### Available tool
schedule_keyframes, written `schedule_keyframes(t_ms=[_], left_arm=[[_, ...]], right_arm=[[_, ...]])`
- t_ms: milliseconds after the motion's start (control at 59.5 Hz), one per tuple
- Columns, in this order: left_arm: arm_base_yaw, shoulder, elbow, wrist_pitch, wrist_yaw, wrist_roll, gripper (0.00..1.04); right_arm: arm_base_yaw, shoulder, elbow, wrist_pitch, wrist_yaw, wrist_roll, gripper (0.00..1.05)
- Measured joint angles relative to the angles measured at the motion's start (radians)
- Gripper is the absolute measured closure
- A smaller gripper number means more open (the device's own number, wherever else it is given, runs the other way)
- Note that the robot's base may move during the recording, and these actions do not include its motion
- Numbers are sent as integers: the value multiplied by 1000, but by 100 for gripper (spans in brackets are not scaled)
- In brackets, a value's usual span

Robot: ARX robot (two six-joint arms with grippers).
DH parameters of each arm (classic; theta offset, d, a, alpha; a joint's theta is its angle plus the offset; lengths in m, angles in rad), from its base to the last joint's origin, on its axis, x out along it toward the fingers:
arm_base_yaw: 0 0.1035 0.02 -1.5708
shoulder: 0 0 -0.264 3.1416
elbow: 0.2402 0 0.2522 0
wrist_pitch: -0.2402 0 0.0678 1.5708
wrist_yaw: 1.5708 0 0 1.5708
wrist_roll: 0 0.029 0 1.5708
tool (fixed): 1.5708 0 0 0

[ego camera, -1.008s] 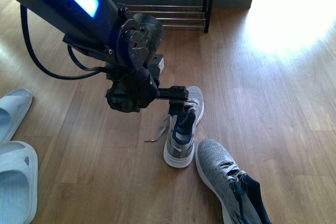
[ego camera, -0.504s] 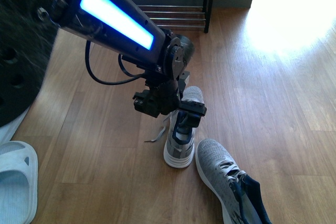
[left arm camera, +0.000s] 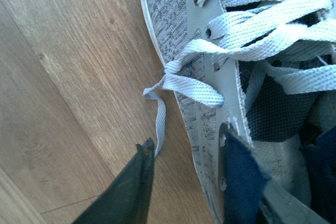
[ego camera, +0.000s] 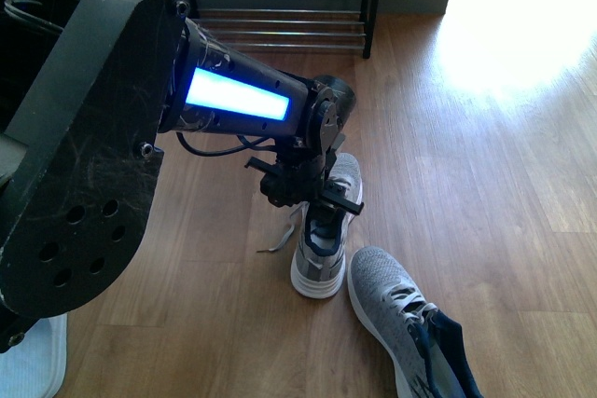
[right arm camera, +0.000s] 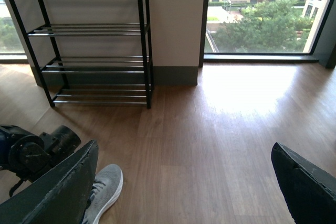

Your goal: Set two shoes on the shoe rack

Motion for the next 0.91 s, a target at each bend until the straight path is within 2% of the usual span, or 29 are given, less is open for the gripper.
schedule_keyframes(t_ms=[34,134,168,269,420,773,907], left_arm=[[0,3,1,3,-2,5,74],[0,26,28,-6,6,11,99],[0,29,33,-6,4,13,103],[3,21,9,32,-5,12,103],[17,-101,-220,203,-17,-1,103],[98,-739,-1036,690,-182,-18,103],[97,-996,-1315,830,-200,-52,103]], right_arm=[[0,0,0,0,0,0,9],[0,0,0,0,0,0,9],[0,0,0,0,0,0,9],[0,0,0,0,0,0,9],[0,0,0,0,0,0,9],[0,0,0,0,0,0,9],[0,0,0,0,0,0,9]])
